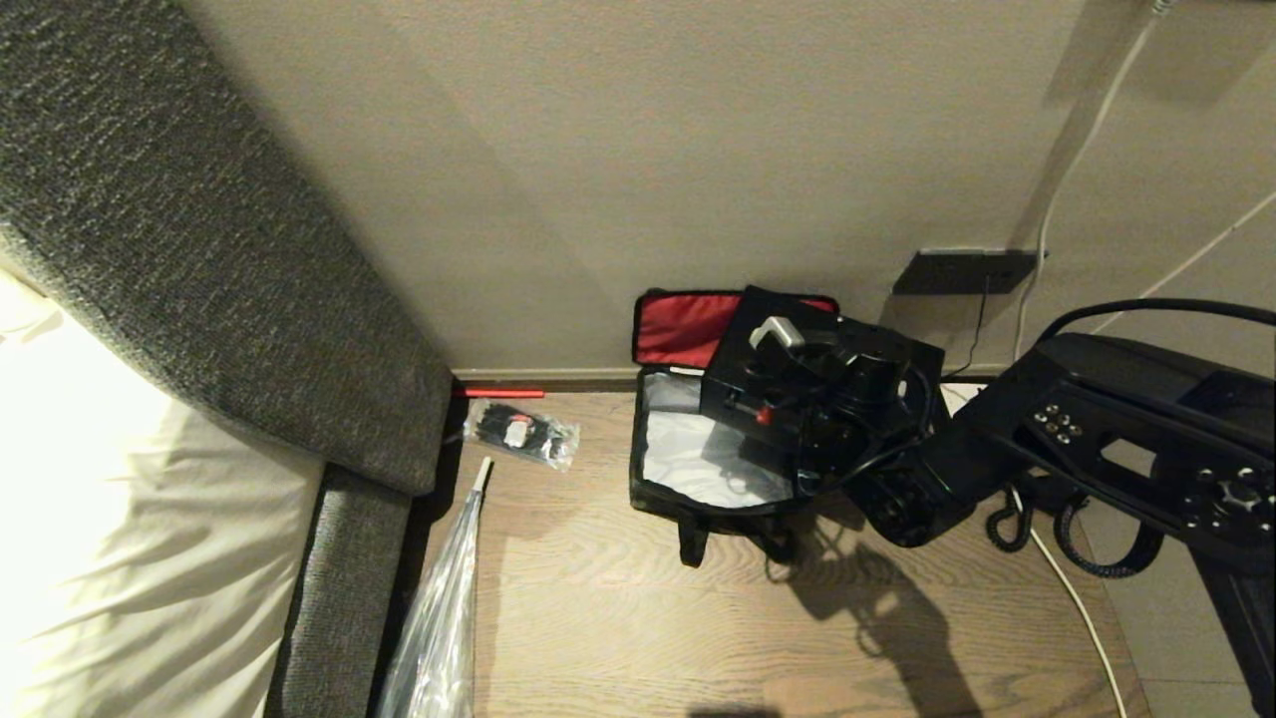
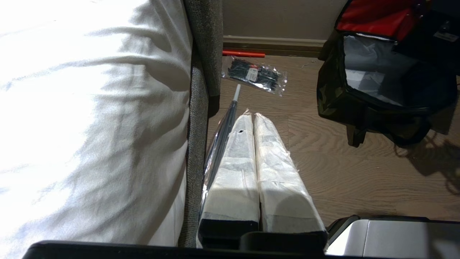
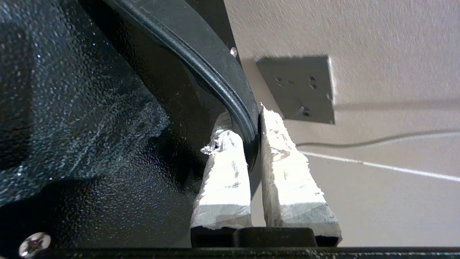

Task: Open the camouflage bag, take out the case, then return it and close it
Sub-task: Release the handle

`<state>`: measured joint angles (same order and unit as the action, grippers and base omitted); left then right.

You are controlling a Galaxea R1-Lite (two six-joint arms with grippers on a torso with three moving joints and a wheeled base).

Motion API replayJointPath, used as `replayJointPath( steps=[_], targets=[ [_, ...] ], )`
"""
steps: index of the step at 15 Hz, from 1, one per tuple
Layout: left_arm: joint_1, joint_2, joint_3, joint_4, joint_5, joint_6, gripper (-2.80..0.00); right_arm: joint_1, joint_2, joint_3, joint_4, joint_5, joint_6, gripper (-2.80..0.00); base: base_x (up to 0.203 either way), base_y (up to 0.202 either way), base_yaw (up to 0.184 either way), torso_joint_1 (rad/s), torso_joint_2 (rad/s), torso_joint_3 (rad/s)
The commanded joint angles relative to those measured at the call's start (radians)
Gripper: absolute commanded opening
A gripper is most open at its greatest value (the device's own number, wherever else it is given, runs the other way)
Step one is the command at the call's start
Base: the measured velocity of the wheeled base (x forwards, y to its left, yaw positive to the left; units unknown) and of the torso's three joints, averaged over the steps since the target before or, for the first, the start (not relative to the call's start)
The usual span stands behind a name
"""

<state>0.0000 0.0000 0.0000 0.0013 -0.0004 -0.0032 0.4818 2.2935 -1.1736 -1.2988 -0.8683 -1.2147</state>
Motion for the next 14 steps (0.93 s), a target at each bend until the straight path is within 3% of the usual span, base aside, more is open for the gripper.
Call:
replayJointPath(
  steps=[1,14],
  targets=[
    [0.0,0.0,0.0,0.0,0.0,-0.001,-2.8,-0.021,-0.025,0.032,-0.01,-0.006,-0.002,-2.8,0.0,0.0,0.0,0.0,0.0,0.0],
    [0.0,0.0,0.0,0.0,0.0,0.0,-2.8,-0.193,-0.067,0.144,-0.043,0.001,0.027,-2.8,0.0,0.0,0.0,0.0,0.0,0.0]
  ],
)
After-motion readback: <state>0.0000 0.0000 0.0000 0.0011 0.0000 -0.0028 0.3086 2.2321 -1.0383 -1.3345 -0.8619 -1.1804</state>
